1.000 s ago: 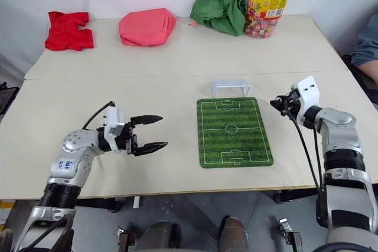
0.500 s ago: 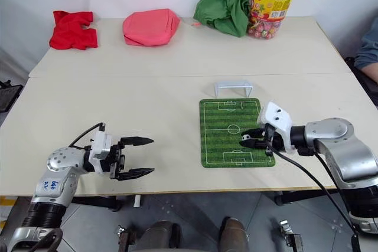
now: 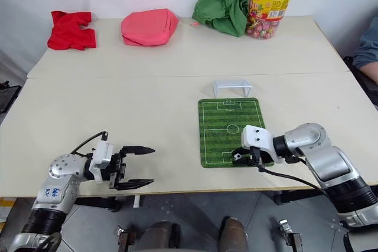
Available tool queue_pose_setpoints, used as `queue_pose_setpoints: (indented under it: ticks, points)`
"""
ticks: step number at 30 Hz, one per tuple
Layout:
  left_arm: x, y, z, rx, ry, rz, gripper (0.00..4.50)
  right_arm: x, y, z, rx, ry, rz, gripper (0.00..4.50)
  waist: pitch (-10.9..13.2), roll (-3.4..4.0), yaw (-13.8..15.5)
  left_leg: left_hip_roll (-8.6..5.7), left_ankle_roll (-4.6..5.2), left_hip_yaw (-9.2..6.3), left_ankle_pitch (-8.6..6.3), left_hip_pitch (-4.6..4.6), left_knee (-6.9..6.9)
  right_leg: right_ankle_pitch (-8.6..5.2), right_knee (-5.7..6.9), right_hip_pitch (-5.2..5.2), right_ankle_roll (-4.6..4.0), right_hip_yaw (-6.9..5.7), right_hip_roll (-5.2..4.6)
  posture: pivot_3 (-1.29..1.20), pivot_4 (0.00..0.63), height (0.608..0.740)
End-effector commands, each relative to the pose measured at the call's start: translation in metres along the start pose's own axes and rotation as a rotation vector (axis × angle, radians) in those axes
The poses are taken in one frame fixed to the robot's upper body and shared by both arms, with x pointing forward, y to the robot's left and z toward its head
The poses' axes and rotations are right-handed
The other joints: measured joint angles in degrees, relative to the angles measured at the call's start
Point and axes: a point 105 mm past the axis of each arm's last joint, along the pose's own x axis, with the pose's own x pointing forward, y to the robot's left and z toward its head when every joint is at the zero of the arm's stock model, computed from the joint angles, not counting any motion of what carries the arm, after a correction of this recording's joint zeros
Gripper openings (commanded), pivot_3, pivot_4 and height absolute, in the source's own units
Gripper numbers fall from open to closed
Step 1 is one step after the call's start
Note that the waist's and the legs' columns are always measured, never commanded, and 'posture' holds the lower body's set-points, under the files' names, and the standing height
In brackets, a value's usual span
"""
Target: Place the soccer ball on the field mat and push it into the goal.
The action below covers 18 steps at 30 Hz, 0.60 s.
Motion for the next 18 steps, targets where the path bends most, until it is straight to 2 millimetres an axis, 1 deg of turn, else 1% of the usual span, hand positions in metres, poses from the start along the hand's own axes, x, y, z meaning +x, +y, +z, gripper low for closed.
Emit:
queue_pose_setpoints:
  ticks: [1,7,18]
  points:
    - [-0.0051,-0.0007,0.0086,0.044,-0.014,0.008,4.5,-0.0016,-0.0027,0.0058,-0.035,-0.013,0.001,0.85,0.0,0.0,0.1,0.0,0.0,0.0,0.0,-0.01,0.01,0.0,0.0,0.0,0.0,0.0,0.0,0.0,0.15,0.74]
    - [-0.0038,-0.0002,0.0094,0.051,-0.018,0.022,4.5,-0.0007,-0.0061,0.0045,-0.032,-0.013,-0.006,0.85,0.0,0.0,0.0,0.0,0.0,0.0,0.0,0.0,0.0,0.0,0.0,0.0,0.0,0.0,0.0,0.0,0.15,0.74]
    - [-0.0002,0.0037,0.0103,0.058,-0.025,0.027,4.5,-0.0016,-0.0021,0.0064,-0.021,-0.025,0.013,0.85,0.0,0.0,0.0,0.0,0.0,0.0,0.0,0.0,0.01,0.0,0.01,0.0,0.0,0.0,0.0,0.0,0.15,0.74]
